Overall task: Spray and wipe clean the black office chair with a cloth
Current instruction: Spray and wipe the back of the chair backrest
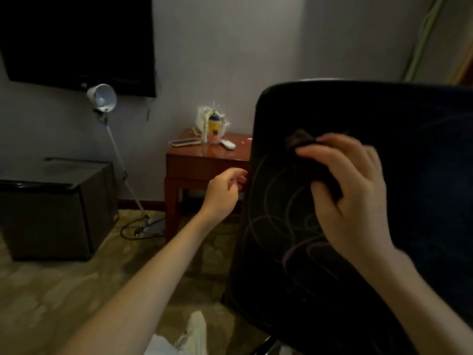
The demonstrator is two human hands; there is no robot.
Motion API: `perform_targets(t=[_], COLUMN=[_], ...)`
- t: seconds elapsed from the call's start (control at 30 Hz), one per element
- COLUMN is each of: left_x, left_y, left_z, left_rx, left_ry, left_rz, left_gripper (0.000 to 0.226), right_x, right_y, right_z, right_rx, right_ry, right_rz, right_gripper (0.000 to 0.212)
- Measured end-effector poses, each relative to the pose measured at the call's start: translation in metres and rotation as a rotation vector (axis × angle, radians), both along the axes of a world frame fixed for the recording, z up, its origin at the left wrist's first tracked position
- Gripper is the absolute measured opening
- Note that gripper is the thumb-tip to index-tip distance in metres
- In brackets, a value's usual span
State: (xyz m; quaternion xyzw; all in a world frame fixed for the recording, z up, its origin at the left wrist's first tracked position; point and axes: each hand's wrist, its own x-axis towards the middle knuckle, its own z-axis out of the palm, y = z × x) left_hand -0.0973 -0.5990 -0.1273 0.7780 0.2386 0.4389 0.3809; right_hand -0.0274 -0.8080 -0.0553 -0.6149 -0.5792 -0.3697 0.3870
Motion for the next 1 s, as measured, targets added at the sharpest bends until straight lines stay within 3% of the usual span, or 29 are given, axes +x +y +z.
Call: perform_targets(t=[0.17, 0.3, 0.47, 0.7, 0.8, 0.93, 1.0], left_x=[0.013, 0.018, 0.022, 0.014, 0.013, 0.016, 0.017], left_y=[-0.007, -0.013, -0.027, -0.049, -0.053, -0.058, -0.06], left_z=[0.013, 0.016, 0.013, 0.0, -0.004, -0.006, -0.009], left_rx=[-0.026, -0.08, -0.035, 0.015, 0.023, -0.015, -0.069], left_ry=[0.022, 0.01, -0.025, -0.089, -0.094, -0.063, -0.06], left_rz=[0.113, 0.088, 0.085, -0.039, -0.056, -0.012, -0.009], left_gripper=[0.036, 0.034, 0.031, 0.033, 0.03, 0.035, 0.037], right_x=[0.01, 0.016, 0.041, 0.056, 0.044, 0.023, 0.021], right_y=[0.029, 0.06, 0.068, 0.043, 0.031, 0.025, 0.031], right_z=[0.064, 0.071, 0.028, -0.06, -0.032, 0.046, 0.064], right_rx=[0.082, 0.017, -0.045, -0.405, -0.237, 0.178, 0.167], right_ry=[-0.268, -0.404, -0.505, -0.592, -0.529, -0.42, -0.396], right_rz=[-0.133, -0.248, -0.326, -0.186, -0.106, -0.186, -0.255], right_gripper=[0.035, 0.036, 0.055, 0.057, 0.044, 0.03, 0.03])
